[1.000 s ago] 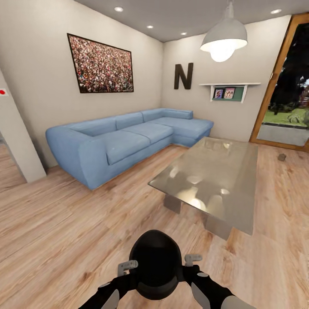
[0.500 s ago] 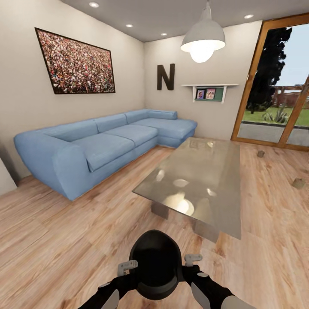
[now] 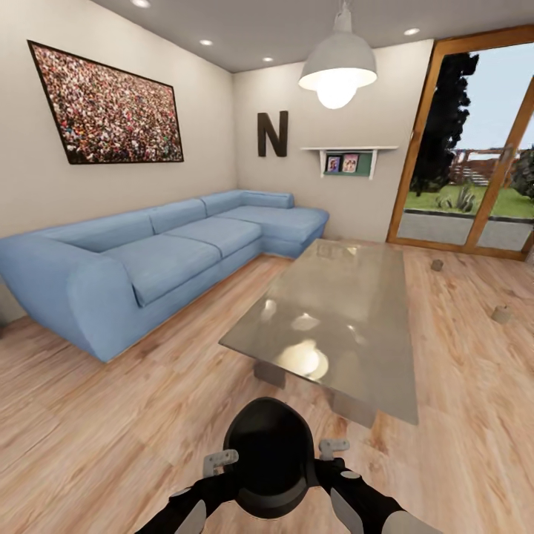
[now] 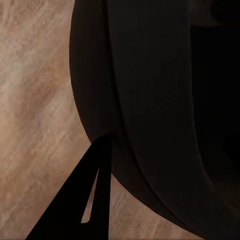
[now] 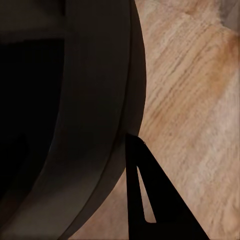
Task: Place each of the two pumpkins and all three candles from the living room inside a cabinet in the living room (use any cabinet), then make sure every cabinet is closed, and position the cauldron so it is next to a table in the living room.
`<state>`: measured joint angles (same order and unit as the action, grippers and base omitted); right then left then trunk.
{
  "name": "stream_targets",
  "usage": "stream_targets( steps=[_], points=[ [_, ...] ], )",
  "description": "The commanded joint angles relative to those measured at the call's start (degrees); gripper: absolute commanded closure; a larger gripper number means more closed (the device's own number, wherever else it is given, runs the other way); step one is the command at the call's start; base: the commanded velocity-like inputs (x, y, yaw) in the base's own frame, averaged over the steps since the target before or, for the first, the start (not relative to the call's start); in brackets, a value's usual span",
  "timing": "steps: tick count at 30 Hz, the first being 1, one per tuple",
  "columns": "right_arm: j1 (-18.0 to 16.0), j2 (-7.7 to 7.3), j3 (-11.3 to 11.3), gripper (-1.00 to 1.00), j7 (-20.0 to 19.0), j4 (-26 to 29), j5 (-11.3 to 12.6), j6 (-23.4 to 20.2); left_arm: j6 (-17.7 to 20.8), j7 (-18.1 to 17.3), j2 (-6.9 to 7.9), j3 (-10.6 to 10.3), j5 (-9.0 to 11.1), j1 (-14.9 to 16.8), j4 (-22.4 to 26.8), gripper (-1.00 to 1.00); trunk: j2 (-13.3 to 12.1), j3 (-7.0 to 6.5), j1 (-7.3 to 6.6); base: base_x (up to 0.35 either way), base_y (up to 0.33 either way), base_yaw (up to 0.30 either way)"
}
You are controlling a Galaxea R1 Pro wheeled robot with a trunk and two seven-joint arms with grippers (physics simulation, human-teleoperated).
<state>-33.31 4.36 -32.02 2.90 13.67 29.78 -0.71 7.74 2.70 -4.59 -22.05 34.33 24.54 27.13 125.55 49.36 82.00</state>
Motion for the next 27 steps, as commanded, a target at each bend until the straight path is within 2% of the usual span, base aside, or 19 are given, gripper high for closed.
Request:
stream_targets(
  steps=[1, 8, 18, 27],
  points=[
    [-0.09, -0.05, -0.50, 1.00, 0.08, 0.75, 0.54, 0.45, 0.17, 0.55, 0.55, -0.54, 0.57, 0.00, 0.03, 1.00, 0.03, 0.05, 0.01, 0.198, 0.042, -0.014],
    [-0.09, -0.09, -0.52, 1.00, 0.05, 0.75, 0.54, 0.45, 0.17, 0.55, 0.55, -0.54, 0.57, -0.01, 0.03, 1.00, 0.03, -0.20, 0.01, 0.191, 0.086, -0.154],
    [-0.09, -0.14, -0.50, 1.00, 0.09, 0.75, 0.54, 0.45, 0.17, 0.55, 0.63, -0.54, 0.60, 0.00, 0.03, 1.00, 0.03, -0.28, 0.01, 0.016, 0.007, -0.034],
    [-0.09, -0.05, -0.51, 1.00, -0.01, 0.75, 0.54, 0.45, 0.17, 0.55, 0.63, -0.54, 0.65, -0.02, 0.03, 1.00, 3.64, 1.34, 1.98, 0.000, 0.000, 0.000]
  ],
)
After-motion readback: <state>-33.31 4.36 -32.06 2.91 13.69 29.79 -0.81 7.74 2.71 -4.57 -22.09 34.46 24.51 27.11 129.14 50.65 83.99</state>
